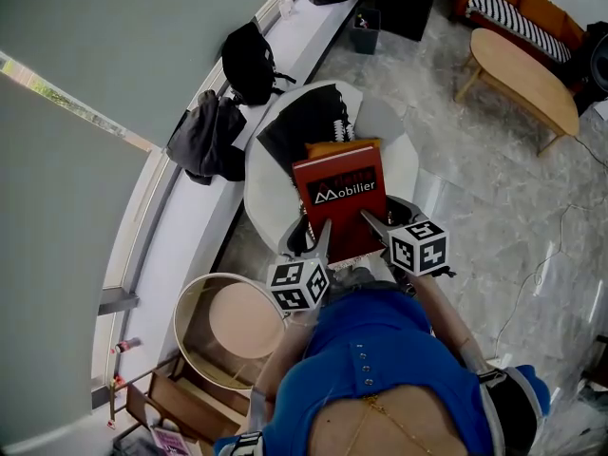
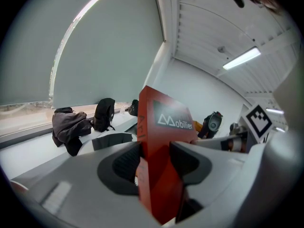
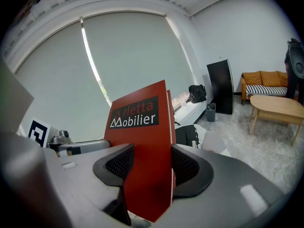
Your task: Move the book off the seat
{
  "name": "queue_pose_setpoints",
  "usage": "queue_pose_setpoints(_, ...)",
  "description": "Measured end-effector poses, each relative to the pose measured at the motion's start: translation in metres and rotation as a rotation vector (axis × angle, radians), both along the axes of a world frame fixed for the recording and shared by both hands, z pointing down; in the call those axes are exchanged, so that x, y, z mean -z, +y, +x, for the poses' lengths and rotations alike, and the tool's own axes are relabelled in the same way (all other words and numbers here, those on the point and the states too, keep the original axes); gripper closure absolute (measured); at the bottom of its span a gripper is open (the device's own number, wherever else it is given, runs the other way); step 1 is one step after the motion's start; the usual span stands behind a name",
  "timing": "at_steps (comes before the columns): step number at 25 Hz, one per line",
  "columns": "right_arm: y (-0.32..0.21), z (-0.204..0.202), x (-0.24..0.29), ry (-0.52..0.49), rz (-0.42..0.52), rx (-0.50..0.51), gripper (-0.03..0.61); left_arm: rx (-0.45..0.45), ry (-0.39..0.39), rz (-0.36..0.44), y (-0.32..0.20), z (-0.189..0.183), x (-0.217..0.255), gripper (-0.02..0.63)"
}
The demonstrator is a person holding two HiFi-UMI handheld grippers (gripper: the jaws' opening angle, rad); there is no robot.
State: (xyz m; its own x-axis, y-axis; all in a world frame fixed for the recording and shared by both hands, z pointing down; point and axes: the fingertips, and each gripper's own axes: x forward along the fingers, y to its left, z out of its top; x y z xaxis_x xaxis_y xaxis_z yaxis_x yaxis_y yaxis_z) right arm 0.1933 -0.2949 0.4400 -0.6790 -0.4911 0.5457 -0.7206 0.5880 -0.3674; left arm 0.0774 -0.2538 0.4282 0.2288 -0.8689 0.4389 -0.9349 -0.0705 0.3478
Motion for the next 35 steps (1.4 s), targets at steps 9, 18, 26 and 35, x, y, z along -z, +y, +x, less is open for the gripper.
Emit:
queue_pose_setpoints(9, -0.007, 0.002, -0.001, -0.003, -0.006, 0.013, 0.341, 0.019, 0.007, -0.007, -0.005, 0.003, -0.001, 0.423)
queue_pose_setpoints(18, -0.009, 0.009, -0.001, -0.003, -0.009, 0.058, 0.341, 0.063, 0.007, -0.013, -0.002, 0.011, -0.001, 0.423)
queue_pose_setpoints(26, -0.004, -0.009, -0.005, -0.021, -0.013, 0.185, 0.341, 0.204, 0.003, -0.010, 0.017, 0.002, -0.006, 0.423)
queue_pose_setpoints(35, 0.046, -0.102, -0.019, 0.000, -0.026, 0.443, 0.341, 0.459, 0.026, -0.026, 0.092, -0.073, -0.020, 0.420)
